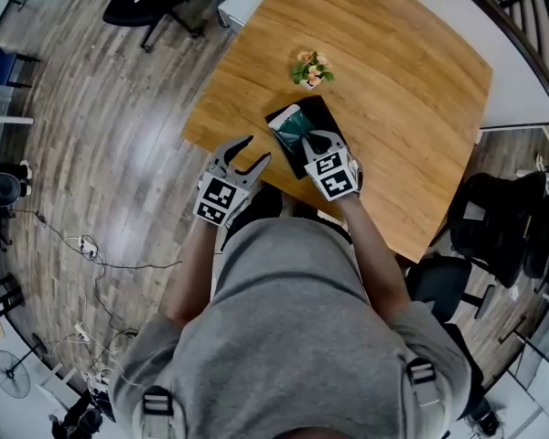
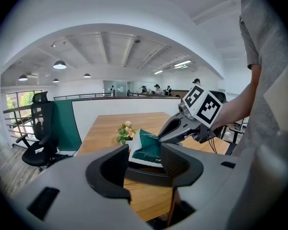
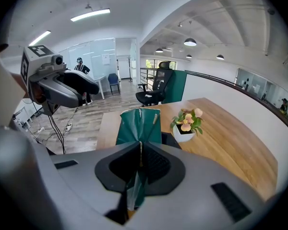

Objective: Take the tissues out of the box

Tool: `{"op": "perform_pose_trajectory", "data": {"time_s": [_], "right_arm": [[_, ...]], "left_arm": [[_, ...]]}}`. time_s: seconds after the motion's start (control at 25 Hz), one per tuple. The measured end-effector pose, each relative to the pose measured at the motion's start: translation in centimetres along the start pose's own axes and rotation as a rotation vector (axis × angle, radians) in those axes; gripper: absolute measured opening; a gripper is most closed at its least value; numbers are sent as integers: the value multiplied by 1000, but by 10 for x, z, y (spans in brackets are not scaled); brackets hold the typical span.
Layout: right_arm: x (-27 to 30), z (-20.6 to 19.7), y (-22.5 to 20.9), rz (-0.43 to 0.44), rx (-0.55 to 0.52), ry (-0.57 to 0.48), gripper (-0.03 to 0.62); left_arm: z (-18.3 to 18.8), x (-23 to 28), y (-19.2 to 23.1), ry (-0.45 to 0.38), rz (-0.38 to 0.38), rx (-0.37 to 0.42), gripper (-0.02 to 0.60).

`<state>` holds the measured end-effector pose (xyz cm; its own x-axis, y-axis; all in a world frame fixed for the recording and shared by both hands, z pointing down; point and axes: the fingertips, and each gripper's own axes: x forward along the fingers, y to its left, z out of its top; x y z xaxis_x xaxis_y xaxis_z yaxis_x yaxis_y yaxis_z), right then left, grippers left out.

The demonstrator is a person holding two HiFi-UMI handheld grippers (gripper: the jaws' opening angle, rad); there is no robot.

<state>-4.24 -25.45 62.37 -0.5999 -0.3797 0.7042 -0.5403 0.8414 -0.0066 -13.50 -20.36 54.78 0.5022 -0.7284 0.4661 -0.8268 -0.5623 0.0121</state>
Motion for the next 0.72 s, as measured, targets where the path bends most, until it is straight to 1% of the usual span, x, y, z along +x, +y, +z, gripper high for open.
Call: {"op": "perform_pose_trajectory", "data": {"time_s": [0.32,0.72], "right_arm": [[-15,9,1,-2,-15,-46,20],[-38,10,0,-1,-28,-88,17]], "left_arm": [[4,-6,-11,-9,29,3,224],[10,-11,-31,-11,49,11,222]]}}
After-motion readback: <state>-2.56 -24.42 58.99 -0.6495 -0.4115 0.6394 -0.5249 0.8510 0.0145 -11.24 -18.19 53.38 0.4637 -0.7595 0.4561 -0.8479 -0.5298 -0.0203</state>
